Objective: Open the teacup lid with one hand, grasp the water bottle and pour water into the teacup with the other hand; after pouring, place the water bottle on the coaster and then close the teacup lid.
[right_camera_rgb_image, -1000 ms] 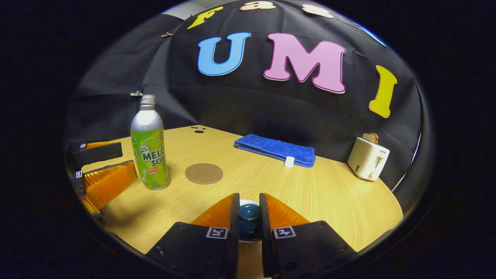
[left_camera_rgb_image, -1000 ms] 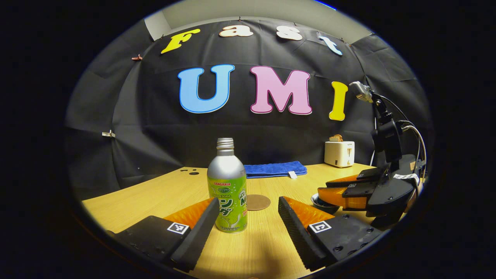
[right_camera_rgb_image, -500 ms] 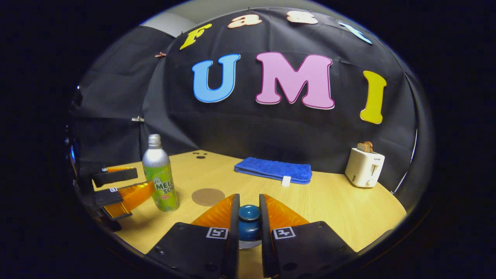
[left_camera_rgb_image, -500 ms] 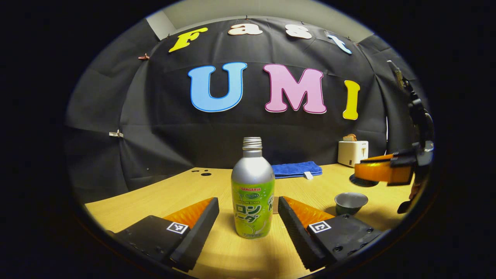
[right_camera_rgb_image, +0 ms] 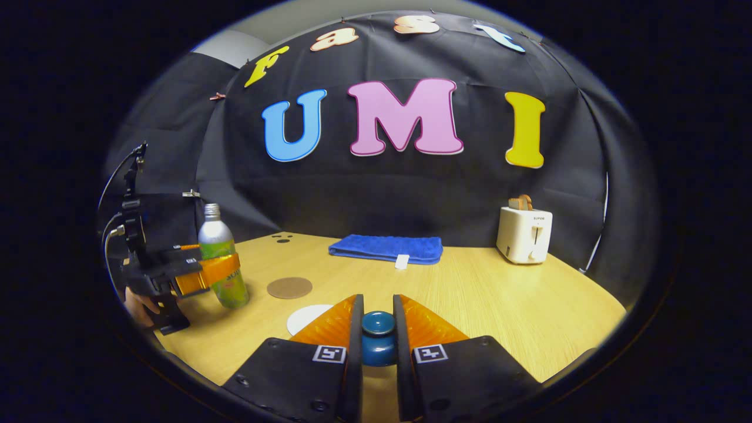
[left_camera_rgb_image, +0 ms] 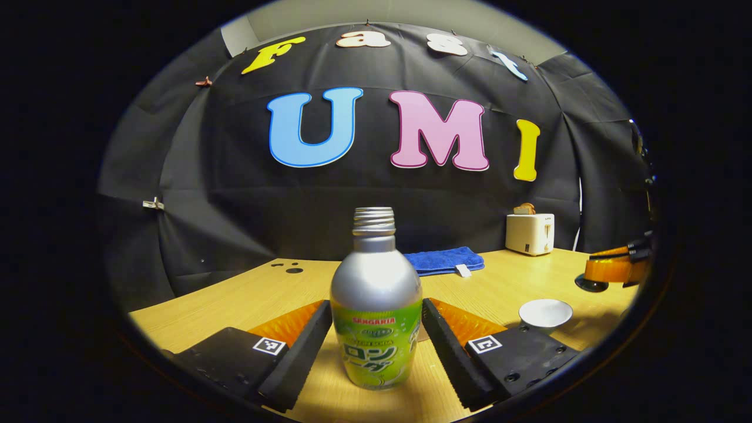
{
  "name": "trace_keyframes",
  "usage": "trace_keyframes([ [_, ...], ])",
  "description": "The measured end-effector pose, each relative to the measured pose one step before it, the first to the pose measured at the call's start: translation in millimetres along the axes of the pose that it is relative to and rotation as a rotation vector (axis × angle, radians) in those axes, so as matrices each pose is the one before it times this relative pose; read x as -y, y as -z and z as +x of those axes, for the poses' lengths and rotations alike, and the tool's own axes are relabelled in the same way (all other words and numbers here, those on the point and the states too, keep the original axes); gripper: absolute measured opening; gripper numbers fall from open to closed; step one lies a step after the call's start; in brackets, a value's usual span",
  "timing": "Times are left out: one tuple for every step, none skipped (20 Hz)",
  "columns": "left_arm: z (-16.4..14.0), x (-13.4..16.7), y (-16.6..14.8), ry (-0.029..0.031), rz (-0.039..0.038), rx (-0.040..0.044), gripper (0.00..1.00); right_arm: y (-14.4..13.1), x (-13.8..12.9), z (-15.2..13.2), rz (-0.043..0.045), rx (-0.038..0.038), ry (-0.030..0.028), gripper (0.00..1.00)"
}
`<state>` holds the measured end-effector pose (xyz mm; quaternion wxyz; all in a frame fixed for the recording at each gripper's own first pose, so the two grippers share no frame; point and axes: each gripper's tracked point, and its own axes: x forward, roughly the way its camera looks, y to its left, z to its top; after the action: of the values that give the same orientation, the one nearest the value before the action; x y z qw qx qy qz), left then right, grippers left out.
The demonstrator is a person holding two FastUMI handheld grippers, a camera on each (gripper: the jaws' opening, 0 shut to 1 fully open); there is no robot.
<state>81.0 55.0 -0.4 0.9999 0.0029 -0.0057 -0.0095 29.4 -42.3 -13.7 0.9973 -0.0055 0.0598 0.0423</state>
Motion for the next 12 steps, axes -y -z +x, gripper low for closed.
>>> trace_keyframes([
  [5.81,-0.95,0.34,0.00360,-0.00150,0.00063,0.97,5.14,4.35,0.64,0.00819,-0.00661,0.00740,0.27],
  [5.24,-0.56,-0.56,-0.00278,-0.00006,-0.00297,0.97,-1.13,1.46,0.05,0.01511,0.00318,-0.00257,0.27],
  [3.24,-1.71,-0.52,-0.00478,0.00137,0.00156,0.97,-5.25,2.22,1.93,0.00722,0.02235,0.00380,0.27],
  [2.67,-2.00,0.45,-0.00338,0.00154,0.00155,0.95,-1.24,5.53,-0.82,-0.00501,0.01530,0.01087,0.27],
  [-0.05,1.26,0.64,-0.00316,0.00215,-0.00349,0.94,-0.37,3.19,-1.13,-0.00191,0.00259,0.00458,0.27],
  [-0.13,0.16,0.30,-0.00339,-0.00046,0.00234,0.86,-1.26,-0.72,-0.28,0.00158,0.01356,-0.00323,0.27],
  [1.34,-1.68,0.00,-0.00714,0.00070,0.00020,0.84,-2.81,1.39,-3.51,0.00202,0.01743,0.00251,0.27],
  [-1.14,-2.44,-0.17,-0.01115,0.00002,-0.00248,0.84,-3.28,4.28,1.74,-0.00376,0.01837,0.01085,0.27],
  [-1.28,-1.07,1.26,-0.00594,0.00114,-0.00180,0.83,-5.30,4.27,-0.89,-0.02007,0.03331,0.01954,0.28],
  [-1.94,0.38,-1.04,0.00283,-0.00160,-0.00192,0.83,3.88,3.50,1.27,0.00921,-0.01154,0.00766,0.27],
  [-0.35,1.81,0.43,0.00473,-0.00168,0.00147,0.83,0.11,-2.24,-1.00,-0.00569,0.00652,-0.00547,0.27],
  [-1.16,0.15,-0.20,0.00040,-0.00326,0.00118,0.83,-1.52,-0.25,-0.01,0.00588,-0.00224,-0.00001,0.27],
])
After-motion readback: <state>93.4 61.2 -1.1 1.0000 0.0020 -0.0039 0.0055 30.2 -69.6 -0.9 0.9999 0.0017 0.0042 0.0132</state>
